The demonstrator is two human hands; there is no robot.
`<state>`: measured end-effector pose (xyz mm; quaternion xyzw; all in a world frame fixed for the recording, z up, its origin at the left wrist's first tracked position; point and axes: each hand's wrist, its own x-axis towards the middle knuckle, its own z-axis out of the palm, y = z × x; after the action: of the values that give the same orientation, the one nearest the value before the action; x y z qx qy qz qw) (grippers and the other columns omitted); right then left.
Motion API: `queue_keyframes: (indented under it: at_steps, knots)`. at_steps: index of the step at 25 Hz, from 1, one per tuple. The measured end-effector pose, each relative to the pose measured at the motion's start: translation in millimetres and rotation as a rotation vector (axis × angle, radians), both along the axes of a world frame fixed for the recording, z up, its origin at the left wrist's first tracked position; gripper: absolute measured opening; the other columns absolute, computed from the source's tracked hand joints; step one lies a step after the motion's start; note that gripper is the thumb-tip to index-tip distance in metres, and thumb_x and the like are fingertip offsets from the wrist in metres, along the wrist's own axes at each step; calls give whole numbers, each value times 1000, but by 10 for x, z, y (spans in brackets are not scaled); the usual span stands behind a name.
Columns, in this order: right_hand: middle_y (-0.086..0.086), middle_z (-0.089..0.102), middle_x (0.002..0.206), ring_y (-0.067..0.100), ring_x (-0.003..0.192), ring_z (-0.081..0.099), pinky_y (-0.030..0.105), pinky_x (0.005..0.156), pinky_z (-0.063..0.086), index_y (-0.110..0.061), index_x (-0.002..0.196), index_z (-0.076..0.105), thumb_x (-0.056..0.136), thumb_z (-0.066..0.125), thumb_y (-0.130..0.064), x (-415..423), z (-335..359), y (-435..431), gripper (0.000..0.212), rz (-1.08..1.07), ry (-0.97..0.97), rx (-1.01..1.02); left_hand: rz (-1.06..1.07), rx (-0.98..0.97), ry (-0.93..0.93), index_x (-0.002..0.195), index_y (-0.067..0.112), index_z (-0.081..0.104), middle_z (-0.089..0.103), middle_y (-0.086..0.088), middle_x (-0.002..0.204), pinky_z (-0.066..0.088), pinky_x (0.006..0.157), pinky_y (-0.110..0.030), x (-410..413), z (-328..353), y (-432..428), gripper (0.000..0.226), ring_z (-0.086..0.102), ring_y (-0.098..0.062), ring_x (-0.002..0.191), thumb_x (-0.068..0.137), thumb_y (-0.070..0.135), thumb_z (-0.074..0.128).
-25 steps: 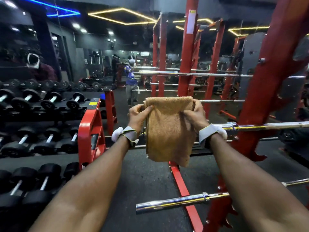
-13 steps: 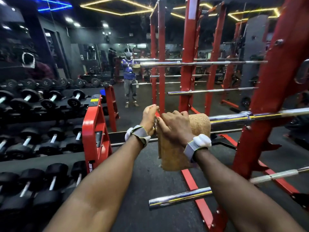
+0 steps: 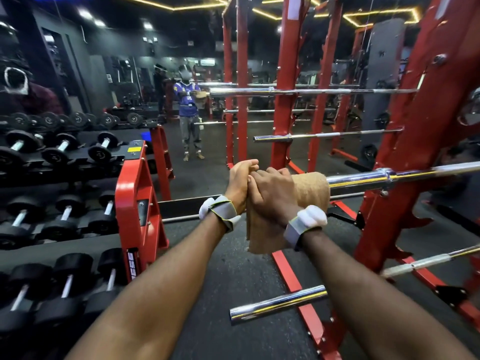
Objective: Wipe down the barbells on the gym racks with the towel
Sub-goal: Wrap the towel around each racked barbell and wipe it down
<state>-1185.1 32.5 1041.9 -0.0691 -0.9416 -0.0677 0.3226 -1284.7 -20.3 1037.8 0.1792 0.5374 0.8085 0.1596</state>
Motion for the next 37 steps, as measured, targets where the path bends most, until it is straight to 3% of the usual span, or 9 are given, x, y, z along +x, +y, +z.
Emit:
queue_keyframes:
  at_steps: [4, 9, 14, 18, 22, 25, 29, 33, 37]
  knots:
    - [18, 68, 114, 40, 105, 62, 41, 79, 40, -8, 110, 66, 104, 32, -31, -174, 346, 66, 41, -27, -285, -237, 41, -58, 116, 98, 2, 72, 70, -12, 94, 52, 81, -27, -24, -10, 13, 21, 65, -17, 85, 90, 11, 53]
    - [-1, 65, 83, 25, 80, 59, 44, 78, 38, -22, 83, 62, 100, 35, -31, -26, -281, -128, 33, -97, 283, -43, 17, -50, 21, 95, 3, 72, 70, -11, 93, 52, 85, -33, -15, -13, 11, 22, 65, -20, 85, 86, 15, 56]
    - [5, 67, 80, 31, 73, 61, 42, 69, 41, -18, 80, 60, 99, 32, -37, -73, -121, 178, 39, 67, 123, 90, 24, -35, -6, 91, 8, 72, 69, -10, 95, 52, 83, -31, -8, -2, 20, 18, 64, -20, 86, 89, 12, 55]
    - [11, 72, 86, 37, 84, 65, 38, 64, 36, -16, 83, 67, 98, 29, -42, -36, 139, 414, 48, 105, -52, -126, 57, -21, 27, 88, 8, 70, 67, -12, 93, 53, 79, -29, 45, -16, -1, 21, 63, -18, 83, 92, 9, 49]
    - [4, 68, 76, 31, 74, 63, 41, 72, 39, -19, 74, 62, 97, 40, -31, -66, -79, 12, 35, -101, 138, -38, 111, -9, -47, 88, 9, 68, 65, -13, 92, 52, 80, -32, -24, -21, 24, 18, 61, -22, 86, 91, 9, 50]
    - [-1, 64, 91, 24, 88, 57, 45, 84, 39, -22, 90, 62, 100, 36, -35, -22, -362, -124, 32, -57, 307, -45, 97, 2, -131, 94, 10, 69, 65, -11, 98, 51, 93, -41, -58, -53, 34, 18, 59, -23, 89, 90, 17, 53]
    - [0, 62, 119, 24, 111, 55, 47, 94, 37, -17, 120, 61, 100, 37, -41, 182, -459, 92, 40, 108, 252, 52, 140, 11, -157, 89, 13, 70, 62, -8, 95, 48, 99, -44, -90, -52, 45, 16, 55, -23, 91, 82, 23, 60]
    - [0, 67, 92, 27, 88, 61, 45, 81, 41, -22, 98, 64, 95, 43, -46, 63, -104, 207, 33, 154, 175, 43, 136, 6, -154, 92, 13, 69, 61, -11, 97, 53, 86, -42, -113, -94, 45, 19, 58, -24, 82, 80, 24, 59]
    - [2, 73, 88, 27, 83, 66, 40, 73, 37, -23, 85, 60, 98, 26, -46, -71, 55, 226, 44, 107, -22, 58, 139, -22, -92, 90, 14, 68, 68, -14, 101, 53, 96, -48, -99, -92, 55, 19, 66, -28, 93, 80, 22, 54]
